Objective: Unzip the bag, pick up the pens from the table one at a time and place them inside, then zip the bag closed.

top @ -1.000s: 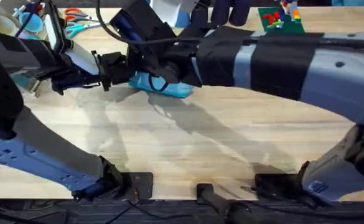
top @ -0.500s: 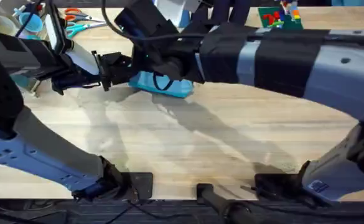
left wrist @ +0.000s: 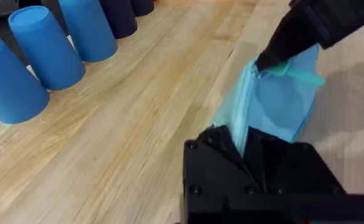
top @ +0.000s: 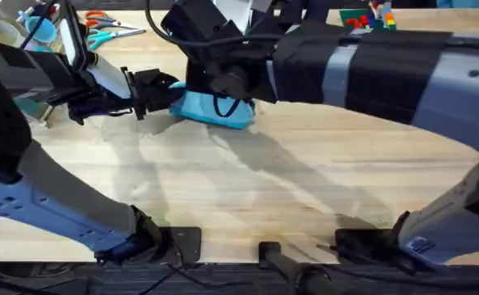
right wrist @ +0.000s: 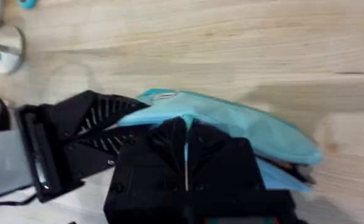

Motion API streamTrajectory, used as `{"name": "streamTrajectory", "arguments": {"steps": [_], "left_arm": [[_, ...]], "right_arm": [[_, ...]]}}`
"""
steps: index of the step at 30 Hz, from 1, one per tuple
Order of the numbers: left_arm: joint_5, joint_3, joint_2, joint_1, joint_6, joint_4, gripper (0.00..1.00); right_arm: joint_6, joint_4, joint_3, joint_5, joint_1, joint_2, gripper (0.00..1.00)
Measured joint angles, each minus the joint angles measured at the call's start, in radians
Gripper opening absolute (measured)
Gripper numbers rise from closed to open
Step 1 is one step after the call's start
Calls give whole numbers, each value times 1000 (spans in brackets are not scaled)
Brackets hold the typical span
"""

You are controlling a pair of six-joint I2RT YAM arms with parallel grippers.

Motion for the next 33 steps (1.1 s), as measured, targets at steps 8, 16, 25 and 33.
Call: {"name": "streamTrajectory", "arguments": {"steps": [8, 16, 25, 33], "left_arm": [[5, 0, 0, -4, 0, -1, 41], [3, 0, 0, -7, 0, -1, 41], [-3, 0, 0, -6, 0, 1, 42], [-3, 0, 0, -6, 0, 1, 42]], "right_arm": [[-113, -96, 0, 7, 0, -47, 31], [-237, -153, 1, 11, 0, -50, 31], [-311, -245, 2, 111, -25, -52, 30], [-326, -271, 2, 132, -60, -52, 30]]}}
